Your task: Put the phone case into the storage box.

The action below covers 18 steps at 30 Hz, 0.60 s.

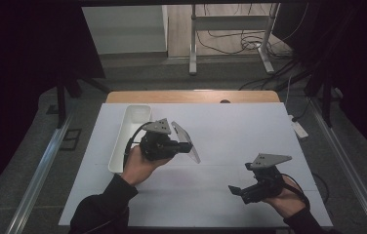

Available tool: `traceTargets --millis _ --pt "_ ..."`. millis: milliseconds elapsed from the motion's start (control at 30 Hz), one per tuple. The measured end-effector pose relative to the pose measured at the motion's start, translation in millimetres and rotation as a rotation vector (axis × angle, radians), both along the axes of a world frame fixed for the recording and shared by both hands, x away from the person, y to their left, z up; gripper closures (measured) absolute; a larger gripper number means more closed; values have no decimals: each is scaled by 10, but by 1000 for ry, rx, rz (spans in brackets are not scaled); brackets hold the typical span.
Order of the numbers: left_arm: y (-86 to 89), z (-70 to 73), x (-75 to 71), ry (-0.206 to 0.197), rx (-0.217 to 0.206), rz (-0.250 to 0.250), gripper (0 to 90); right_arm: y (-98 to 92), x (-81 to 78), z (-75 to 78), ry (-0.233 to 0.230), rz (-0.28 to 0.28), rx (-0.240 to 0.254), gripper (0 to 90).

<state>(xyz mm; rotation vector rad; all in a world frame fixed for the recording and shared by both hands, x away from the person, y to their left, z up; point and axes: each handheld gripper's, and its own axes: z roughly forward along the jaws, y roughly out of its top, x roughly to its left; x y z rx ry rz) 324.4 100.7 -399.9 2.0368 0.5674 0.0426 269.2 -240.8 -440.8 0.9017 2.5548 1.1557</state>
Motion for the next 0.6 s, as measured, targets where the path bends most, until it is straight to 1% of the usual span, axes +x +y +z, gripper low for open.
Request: traceTargets --millis 100,333,533,600 --pt "41 32 34 -2 4 12 885 -21 -11 8 -6 -9 10 23" --pt "135 108 100 -5 9 43 885 -76 -18 9 -16 -30 17 23" --pt "204 172 149 -10 24 70 885 -105 -29 11 -14 -44 27 27" --pt "235 197 170 -12 28 85 885 -116 -37 15 -5 -51 31 32"
